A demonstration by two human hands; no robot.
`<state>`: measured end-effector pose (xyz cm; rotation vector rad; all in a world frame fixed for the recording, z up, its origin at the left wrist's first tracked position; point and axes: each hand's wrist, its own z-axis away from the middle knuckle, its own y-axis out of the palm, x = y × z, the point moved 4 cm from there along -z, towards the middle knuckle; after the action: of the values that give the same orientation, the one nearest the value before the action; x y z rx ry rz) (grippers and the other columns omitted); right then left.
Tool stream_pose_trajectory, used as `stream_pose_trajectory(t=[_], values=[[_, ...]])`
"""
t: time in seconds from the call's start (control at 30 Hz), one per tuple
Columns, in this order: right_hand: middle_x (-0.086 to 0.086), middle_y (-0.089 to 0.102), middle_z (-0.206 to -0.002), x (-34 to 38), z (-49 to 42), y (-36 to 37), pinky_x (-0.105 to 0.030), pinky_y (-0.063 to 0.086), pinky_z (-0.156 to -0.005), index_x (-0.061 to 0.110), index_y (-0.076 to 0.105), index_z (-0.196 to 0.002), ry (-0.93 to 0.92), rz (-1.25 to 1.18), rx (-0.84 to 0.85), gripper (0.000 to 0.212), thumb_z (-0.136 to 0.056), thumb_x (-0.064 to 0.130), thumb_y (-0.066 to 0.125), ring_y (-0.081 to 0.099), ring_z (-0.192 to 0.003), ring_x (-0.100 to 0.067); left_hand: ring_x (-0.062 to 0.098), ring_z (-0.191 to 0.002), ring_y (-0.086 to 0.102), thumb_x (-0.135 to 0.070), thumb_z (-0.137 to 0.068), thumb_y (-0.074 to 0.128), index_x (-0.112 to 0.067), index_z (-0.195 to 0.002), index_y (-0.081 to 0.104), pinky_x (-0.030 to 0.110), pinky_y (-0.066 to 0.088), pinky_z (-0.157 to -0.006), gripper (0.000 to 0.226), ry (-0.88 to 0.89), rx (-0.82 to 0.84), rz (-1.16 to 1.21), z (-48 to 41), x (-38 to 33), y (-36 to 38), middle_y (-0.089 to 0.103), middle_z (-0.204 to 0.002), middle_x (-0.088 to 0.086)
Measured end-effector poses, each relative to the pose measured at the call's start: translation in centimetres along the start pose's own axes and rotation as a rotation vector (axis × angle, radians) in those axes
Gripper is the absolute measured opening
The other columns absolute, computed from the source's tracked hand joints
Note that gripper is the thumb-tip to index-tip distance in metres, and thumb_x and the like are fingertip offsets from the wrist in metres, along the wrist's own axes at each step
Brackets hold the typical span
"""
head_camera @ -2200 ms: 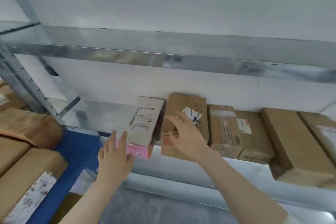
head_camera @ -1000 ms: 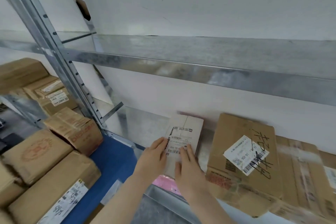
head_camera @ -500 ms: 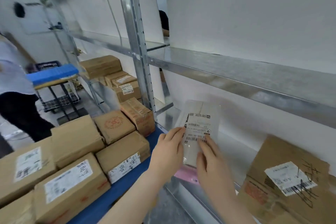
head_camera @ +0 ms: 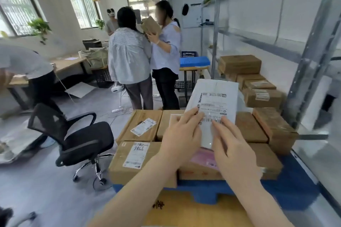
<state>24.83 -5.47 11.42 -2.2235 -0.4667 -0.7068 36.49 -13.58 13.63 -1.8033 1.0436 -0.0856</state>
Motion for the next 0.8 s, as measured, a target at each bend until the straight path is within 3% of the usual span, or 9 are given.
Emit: stream_pose_trajectory(t=[0.1, 0.23, 0.37, 0.43, 0.5, 0.63, 0.73, 0.8], values=[[0.006, 0.043, -0.146, 3.6, -1.9, 6.4, -0.027, 0.048, -0.093, 0.021, 0.056, -0.131, -0.078, -0.087, 0.092, 0.037, -0.096, 0.028, 0.047, 0.044, -0.130, -0.009, 0.015, -0.128, 0.029, -0.022, -0.097, 0.034, -0.021, -0.144, 0.037, 0.028, 0.021, -0.105, 0.048, -0.115, -0.016, -0.052, 0.7, 6.7, -3.3, 0.021, -0.157, -0.008], [0.008, 0.042, -0.146, 6.9, -4.1, 15.0, -0.028, 0.042, -0.102, 0.024, 0.056, -0.132, -0.108, -0.132, 0.170, 0.037, -0.097, 0.032, 0.045, 0.040, -0.132, -0.008, 0.023, -0.131, 0.025, -0.021, -0.097, 0.035, -0.023, -0.145, 0.034, 0.038, 0.027, -0.106, 0.048, -0.235, 0.004, -0.083, 0.6, 15.4, -6.0, 0.011, -0.159, -0.010], [0.009, 0.044, -0.144, 8.6, -6.9, 22.6, -0.026, 0.039, -0.104, 0.025, 0.056, -0.131, -0.090, -0.153, 0.236, 0.037, -0.097, 0.035, 0.042, 0.041, -0.130, -0.006, 0.026, -0.126, 0.029, -0.021, -0.098, 0.029, -0.020, -0.144, 0.033, 0.033, 0.025, -0.103, 0.046, -0.309, 0.059, -0.152, -0.9, 23.2, -6.5, 0.004, -0.160, -0.006], [0.009, 0.044, -0.144, 9.0, -8.2, 26.0, -0.022, 0.037, -0.104, 0.024, 0.056, -0.131, -0.085, -0.143, 0.256, 0.037, -0.098, 0.032, 0.043, 0.040, -0.131, -0.005, 0.024, -0.143, 0.010, -0.022, -0.100, 0.018, -0.015, -0.136, 0.038, 0.031, 0.020, -0.104, 0.042, -0.293, 0.104, -0.268, -2.1, 26.9, -6.0, 0.001, -0.161, -0.002], [0.009, 0.044, -0.145, 8.7, -9.3, 28.8, -0.020, 0.035, -0.102, 0.024, 0.056, -0.131, -0.075, -0.125, 0.278, 0.036, -0.098, 0.030, 0.043, 0.039, -0.131, -0.005, 0.023, -0.147, -0.010, -0.020, -0.101, 0.014, -0.012, -0.131, 0.041, 0.030, 0.017, -0.103, 0.041, -0.250, 0.154, -0.344, -3.0, 29.9, -5.0, 0.003, -0.160, -0.002], [0.011, 0.040, -0.147, 6.8, -10.9, 33.4, -0.020, 0.035, -0.103, 0.025, 0.054, -0.133, -0.026, -0.102, 0.346, 0.037, -0.098, 0.029, 0.041, 0.038, -0.132, -0.004, 0.020, -0.147, -0.005, -0.021, -0.101, 0.014, -0.015, -0.135, 0.036, 0.029, 0.017, -0.102, 0.041, -0.256, 0.231, -0.373, -4.6, 34.2, -2.4, -0.002, -0.160, 0.002], [0.012, 0.038, -0.148, 4.7, -11.3, 36.1, -0.018, 0.031, -0.105, 0.026, 0.052, -0.134, 0.014, -0.077, 0.409, 0.037, -0.099, 0.029, 0.040, 0.035, -0.134, -0.006, 0.021, -0.140, 0.017, -0.022, -0.101, 0.020, -0.016, -0.142, 0.030, 0.030, 0.019, -0.104, 0.043, -0.314, 0.268, -0.305, -5.2, 36.1, -0.2, 0.000, -0.161, 0.003], [0.014, 0.035, -0.149, 3.7, -11.2, 37.3, -0.024, 0.032, -0.109, 0.028, 0.050, -0.135, 0.024, -0.057, 0.449, 0.037, -0.099, 0.032, 0.040, 0.032, -0.138, -0.009, 0.022, -0.125, 0.031, -0.023, -0.100, 0.022, -0.016, -0.147, 0.022, 0.029, 0.020, -0.104, 0.047, -0.362, 0.245, -0.226, -5.1, 37.0, 1.0, 0.001, -0.160, 0.002]])
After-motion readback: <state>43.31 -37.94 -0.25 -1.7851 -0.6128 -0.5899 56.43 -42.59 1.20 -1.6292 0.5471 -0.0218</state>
